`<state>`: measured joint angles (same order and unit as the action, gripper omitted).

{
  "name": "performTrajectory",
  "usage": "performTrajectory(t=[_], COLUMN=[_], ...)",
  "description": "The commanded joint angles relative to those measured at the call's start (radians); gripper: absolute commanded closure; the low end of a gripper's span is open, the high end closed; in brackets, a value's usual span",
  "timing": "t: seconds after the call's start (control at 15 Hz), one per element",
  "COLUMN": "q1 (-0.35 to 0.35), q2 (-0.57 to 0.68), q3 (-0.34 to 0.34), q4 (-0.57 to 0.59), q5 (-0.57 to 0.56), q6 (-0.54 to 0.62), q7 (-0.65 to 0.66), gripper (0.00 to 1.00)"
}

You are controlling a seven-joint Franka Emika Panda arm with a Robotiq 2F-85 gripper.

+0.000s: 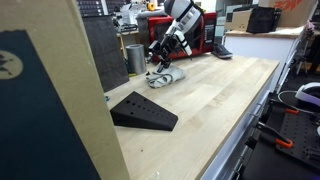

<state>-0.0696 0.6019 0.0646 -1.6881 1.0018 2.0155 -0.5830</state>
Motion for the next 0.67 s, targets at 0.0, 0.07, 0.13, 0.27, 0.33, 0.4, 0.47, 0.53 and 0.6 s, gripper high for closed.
performTrajectory(t=[0.0, 0.07, 0.13, 0.27, 0.33, 0.4, 0.47, 0.53, 0.6], q1=[0.016, 0.019, 0.022, 0.024, 0.021, 0.014, -0.001, -0.016, -0.027], q2=[0.003, 0.004, 0.006, 0.003, -0.008, -0.021, -0.050, -0.078, -0.105], q3=[0.011, 0.011, 0.010, 0.010, 0.010, 0.014, 0.018, 0.021, 0.017], q4=[0.000, 0.003, 0.006, 0.013, 0.011, 0.007, -0.007, -0.018, -0.030], q5=[0.019, 0.014, 0.010, 0.003, 0.004, 0.008, 0.012, 0.012, -0.002], q6=[0.102, 0.132, 0.167, 0.246, 0.290, 0.322, 0.337, 0.331, 0.310], q7=[-0.010, -0.011, -0.013, -0.022, -0.029, -0.035, -0.045, -0.057, -0.058], gripper=[0.00, 0.00, 0.00, 0.00, 0.00, 0.00, 0.00, 0.00, 0.00])
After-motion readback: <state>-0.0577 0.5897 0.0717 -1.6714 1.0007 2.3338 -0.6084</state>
